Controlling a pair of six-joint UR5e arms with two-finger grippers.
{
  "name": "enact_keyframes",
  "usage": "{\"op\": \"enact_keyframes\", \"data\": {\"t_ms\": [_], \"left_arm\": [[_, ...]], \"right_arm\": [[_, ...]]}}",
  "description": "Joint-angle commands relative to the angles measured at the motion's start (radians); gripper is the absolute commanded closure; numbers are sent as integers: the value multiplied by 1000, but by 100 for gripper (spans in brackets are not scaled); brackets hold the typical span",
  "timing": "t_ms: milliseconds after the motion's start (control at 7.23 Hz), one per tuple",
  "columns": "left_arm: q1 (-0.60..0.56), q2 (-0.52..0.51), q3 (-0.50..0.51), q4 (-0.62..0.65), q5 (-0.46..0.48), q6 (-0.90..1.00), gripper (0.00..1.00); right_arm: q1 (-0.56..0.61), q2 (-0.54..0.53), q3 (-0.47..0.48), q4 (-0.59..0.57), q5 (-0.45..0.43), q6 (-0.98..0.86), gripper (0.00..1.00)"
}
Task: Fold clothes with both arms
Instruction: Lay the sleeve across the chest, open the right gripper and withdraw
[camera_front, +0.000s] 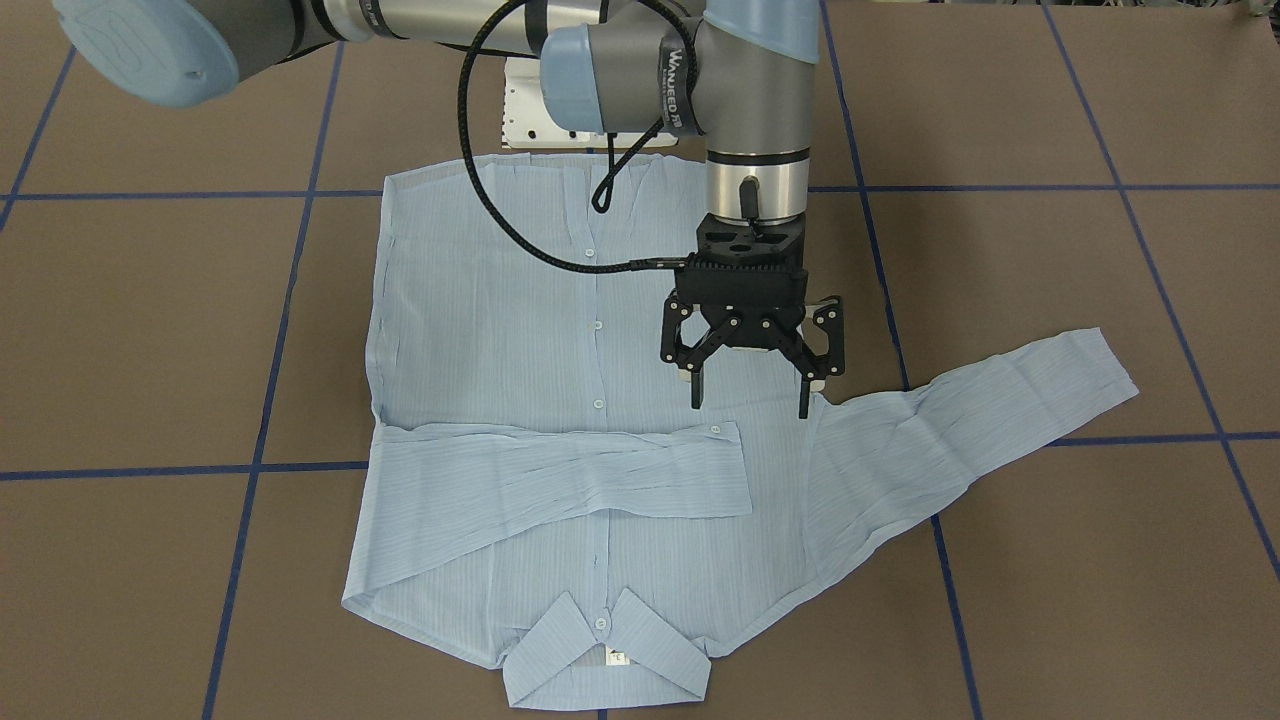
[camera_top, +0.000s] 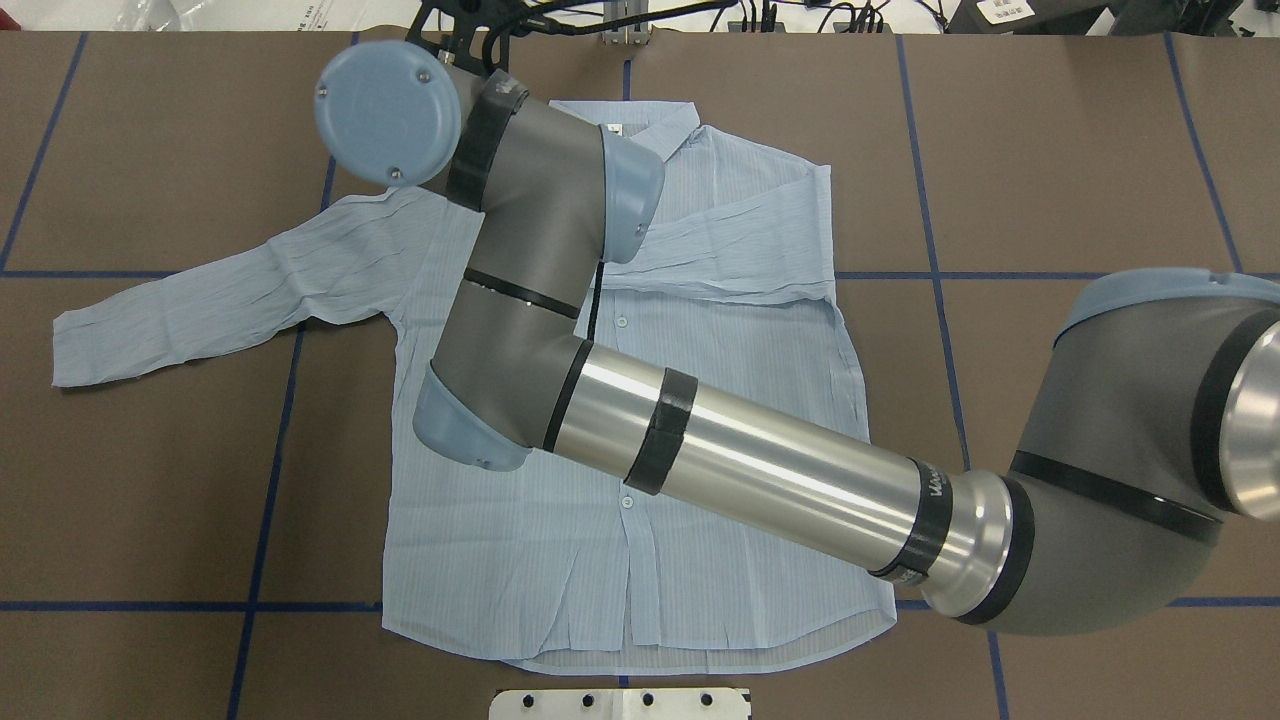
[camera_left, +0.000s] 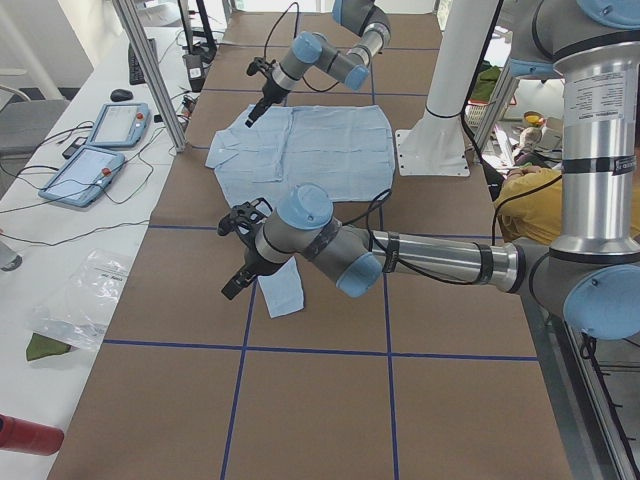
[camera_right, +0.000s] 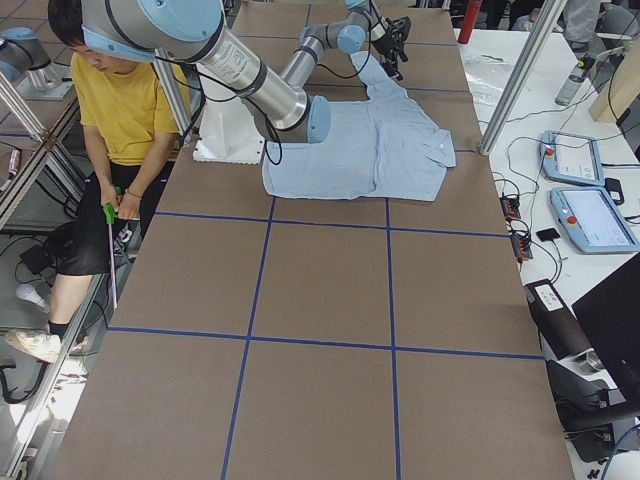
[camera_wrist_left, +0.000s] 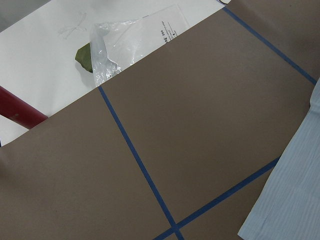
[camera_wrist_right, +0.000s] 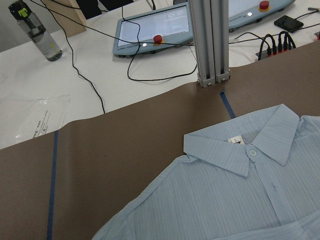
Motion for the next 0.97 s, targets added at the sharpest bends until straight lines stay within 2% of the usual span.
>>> {"op": "enact_keyframes", "data": {"t_ms": [0,138,415,553,691,830], "left_arm": [[12,1,20,-76,-76,0,0],[15,1,23,-93,-156,2,0],[123,1,31,-121,-170,-38,0],[182,17,38,-159,-157,-129,0],[217,32,113,-304,-134,-220,0],[234,32,247,-518,-108,-318,0]], "right_arm": [[118,-53,33,-53,229,-93,0],[155,-152,124,-54,271,-190,0],[265,-432,391,-50,423,-432,0],[318,-558,517,-44,487,-548,0],[382,-702,606,-21,570,-662,0],[439,-830,645,62,631,-756,0]]}}
